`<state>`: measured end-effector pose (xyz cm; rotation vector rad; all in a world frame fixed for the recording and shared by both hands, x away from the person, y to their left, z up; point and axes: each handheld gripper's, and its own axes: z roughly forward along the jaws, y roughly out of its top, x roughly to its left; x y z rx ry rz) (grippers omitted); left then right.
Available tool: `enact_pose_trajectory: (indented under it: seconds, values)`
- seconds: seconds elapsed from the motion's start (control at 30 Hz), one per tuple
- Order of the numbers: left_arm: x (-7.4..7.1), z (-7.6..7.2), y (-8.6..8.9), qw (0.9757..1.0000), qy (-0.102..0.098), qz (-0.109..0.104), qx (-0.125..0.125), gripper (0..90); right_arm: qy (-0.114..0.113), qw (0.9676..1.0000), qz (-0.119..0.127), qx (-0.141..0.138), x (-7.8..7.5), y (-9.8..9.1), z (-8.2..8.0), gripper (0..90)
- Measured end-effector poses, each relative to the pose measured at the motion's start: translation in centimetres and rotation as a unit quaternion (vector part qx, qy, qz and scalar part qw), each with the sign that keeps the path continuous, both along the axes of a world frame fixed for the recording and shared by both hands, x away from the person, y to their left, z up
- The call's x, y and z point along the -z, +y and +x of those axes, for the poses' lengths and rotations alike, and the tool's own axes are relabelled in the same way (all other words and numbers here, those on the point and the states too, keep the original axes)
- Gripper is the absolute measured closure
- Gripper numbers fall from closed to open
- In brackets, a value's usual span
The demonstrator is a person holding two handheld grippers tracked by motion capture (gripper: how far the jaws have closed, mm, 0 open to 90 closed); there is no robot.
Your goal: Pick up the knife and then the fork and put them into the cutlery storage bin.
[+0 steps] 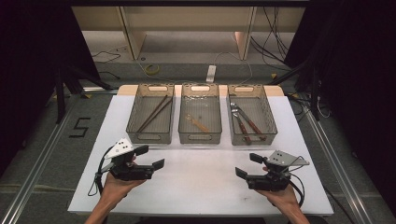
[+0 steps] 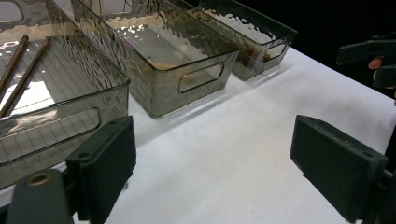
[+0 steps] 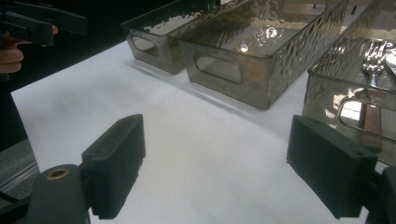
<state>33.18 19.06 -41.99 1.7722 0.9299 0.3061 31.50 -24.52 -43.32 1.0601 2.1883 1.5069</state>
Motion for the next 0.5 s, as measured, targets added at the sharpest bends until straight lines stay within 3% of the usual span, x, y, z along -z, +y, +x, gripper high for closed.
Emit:
enact_pose_trajectory:
  seconds: [0.5]
  values:
    - [-0.01, -0.01, -0.01, 1.0000, -0.001, 0.001, 0.000, 13.8, -0.004, 1.0000, 0.000, 0.003, -0.08, -0.05, 0.00, 20.1]
